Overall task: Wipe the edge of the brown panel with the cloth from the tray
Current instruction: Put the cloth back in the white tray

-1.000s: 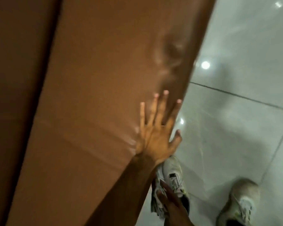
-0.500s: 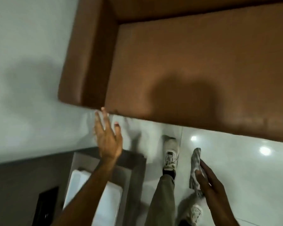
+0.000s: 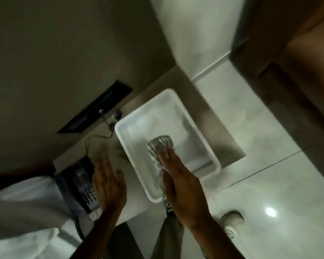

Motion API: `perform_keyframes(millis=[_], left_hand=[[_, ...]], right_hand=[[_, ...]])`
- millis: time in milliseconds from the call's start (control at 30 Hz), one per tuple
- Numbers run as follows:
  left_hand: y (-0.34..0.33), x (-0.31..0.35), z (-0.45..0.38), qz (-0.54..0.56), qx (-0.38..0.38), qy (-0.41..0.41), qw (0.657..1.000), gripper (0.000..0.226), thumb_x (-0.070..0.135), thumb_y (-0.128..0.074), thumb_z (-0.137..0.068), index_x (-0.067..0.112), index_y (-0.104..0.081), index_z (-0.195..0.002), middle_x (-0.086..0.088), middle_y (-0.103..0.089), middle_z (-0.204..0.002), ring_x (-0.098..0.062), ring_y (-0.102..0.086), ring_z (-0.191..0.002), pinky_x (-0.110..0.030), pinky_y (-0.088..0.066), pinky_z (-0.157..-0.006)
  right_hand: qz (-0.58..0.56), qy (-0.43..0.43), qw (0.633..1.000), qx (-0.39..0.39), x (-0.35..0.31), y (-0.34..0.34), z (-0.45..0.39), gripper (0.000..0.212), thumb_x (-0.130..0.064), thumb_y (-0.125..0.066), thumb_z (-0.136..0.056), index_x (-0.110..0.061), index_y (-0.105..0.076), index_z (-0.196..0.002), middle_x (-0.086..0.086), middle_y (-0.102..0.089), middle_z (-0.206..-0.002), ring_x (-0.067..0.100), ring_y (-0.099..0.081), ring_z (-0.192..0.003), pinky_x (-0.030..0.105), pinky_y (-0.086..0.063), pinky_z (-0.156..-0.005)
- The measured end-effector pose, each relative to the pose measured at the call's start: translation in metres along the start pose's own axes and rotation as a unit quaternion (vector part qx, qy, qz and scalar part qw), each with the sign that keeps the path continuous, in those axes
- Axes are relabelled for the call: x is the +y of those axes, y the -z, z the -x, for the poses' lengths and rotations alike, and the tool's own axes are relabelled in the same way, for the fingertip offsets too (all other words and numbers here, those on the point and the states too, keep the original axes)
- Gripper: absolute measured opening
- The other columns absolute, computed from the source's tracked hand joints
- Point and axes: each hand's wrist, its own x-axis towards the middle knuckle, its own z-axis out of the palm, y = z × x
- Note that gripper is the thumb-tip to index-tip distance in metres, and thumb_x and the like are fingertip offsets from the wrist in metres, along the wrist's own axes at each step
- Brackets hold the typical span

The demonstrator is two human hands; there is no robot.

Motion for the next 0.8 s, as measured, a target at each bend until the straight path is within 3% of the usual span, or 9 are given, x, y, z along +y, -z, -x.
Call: perform_keyframes(millis=[67,133,200,267,333,400,533,700,800], left_hand=[[-0.042,-0.010,0.004,0.000,-0.029,0.006,1.000,0.074,0.047,-0.026,-0.110,0.015,-0.016,-0.176,-0.017,-0.013,-0.185,-0.036,-0.012,-0.173,-0.058,-0.010,-0.141],[-0.077,-0.007,0.008,-0.021,-0.041,0.002,0.999,0.078,0.043,-0.043,-0.116,0.017,-0.003,-0.177,-0.015,0.002,-0.187,-0.033,0.002,-0.174,-0.053,-0.001,-0.142],[-0.103,-0.005,0.006,-0.028,-0.005,0.018,0.999,0.084,0.035,-0.055,-0.115,0.015,0.000,-0.176,-0.019,0.003,-0.186,-0.037,0.004,-0.173,-0.054,-0.001,-0.143],[-0.118,-0.008,0.003,-0.031,0.029,0.026,0.999,0.083,0.033,-0.057,-0.114,0.013,-0.005,-0.176,-0.021,-0.002,-0.185,-0.039,-0.001,-0.173,-0.057,-0.005,-0.143],[-0.121,-0.009,0.003,-0.032,0.033,0.031,0.998,0.085,0.036,-0.059,-0.113,0.012,-0.007,-0.176,-0.020,-0.004,-0.185,-0.038,0.001,-0.173,-0.056,-0.004,-0.142],[-0.123,-0.009,0.003,-0.017,0.041,0.030,0.999,0.088,0.040,-0.059,-0.112,0.013,-0.005,-0.177,-0.018,0.000,-0.186,-0.033,0.009,-0.172,-0.056,-0.001,-0.142],[-0.130,-0.016,0.000,-0.015,0.047,0.007,0.999,0.081,0.044,-0.046,-0.113,0.018,-0.004,-0.177,-0.013,-0.002,-0.187,-0.036,0.001,-0.174,-0.060,-0.004,-0.143],[-0.132,-0.019,0.000,-0.016,0.053,-0.008,0.998,0.089,0.049,-0.056,-0.111,0.022,-0.003,-0.178,-0.009,0.000,-0.188,-0.034,0.003,-0.174,-0.057,0.002,-0.142],[-0.124,-0.012,-0.005,-0.004,0.037,0.011,0.999,0.089,0.048,-0.055,-0.112,0.021,-0.001,-0.178,-0.009,0.003,-0.188,-0.035,0.006,-0.174,-0.060,0.001,-0.142]], right_hand=[[0.099,0.009,0.994,-0.045,0.010,-0.034,-0.016,0.054,-0.028,-0.044,-0.114,-0.033,-0.028,-0.166,0.000,-0.019,-0.178,0.018,-0.030,-0.162,0.040,-0.049,-0.121],[0.165,-0.009,0.980,-0.107,0.018,-0.055,-0.023,0.057,-0.032,-0.038,-0.115,-0.034,-0.016,-0.168,-0.001,-0.003,-0.180,0.018,-0.013,-0.166,0.040,-0.041,-0.127],[0.215,-0.007,0.962,-0.166,0.025,-0.070,-0.025,0.056,-0.035,-0.033,-0.115,-0.033,-0.015,-0.168,-0.002,0.003,-0.180,0.018,-0.004,-0.167,0.040,-0.033,-0.132],[0.245,0.004,0.956,-0.163,0.030,-0.075,-0.023,0.054,-0.030,-0.037,-0.114,-0.026,-0.026,-0.167,0.003,-0.011,-0.179,0.021,-0.014,-0.166,0.042,-0.037,-0.130],[0.277,0.031,0.955,-0.100,0.029,-0.074,-0.020,0.051,-0.026,-0.044,-0.109,-0.017,-0.045,-0.160,0.013,-0.037,-0.171,0.031,-0.037,-0.158,0.050,-0.050,-0.119],[0.297,0.066,0.951,-0.054,0.027,-0.073,-0.021,0.051,-0.025,-0.050,-0.106,-0.015,-0.052,-0.156,0.018,-0.044,-0.167,0.039,-0.044,-0.154,0.055,-0.055,-0.113],[0.353,0.050,0.921,-0.161,0.039,-0.075,-0.040,0.071,-0.027,-0.058,-0.106,-0.025,-0.024,-0.168,0.010,-0.007,-0.179,0.034,-0.008,-0.166,0.056,-0.038,-0.127],[0.380,0.044,0.911,-0.158,0.045,-0.081,-0.037,0.073,-0.029,-0.059,-0.103,-0.025,-0.025,-0.168,0.010,-0.010,-0.180,0.036,-0.013,-0.165,0.060,-0.052,-0.114],[0.383,0.029,0.904,-0.188,0.035,-0.076,-0.046,0.074,-0.035,-0.054,-0.107,-0.030,-0.013,-0.169,0.006,0.004,-0.180,0.031,-0.003,-0.167,0.056,-0.047,-0.121]])
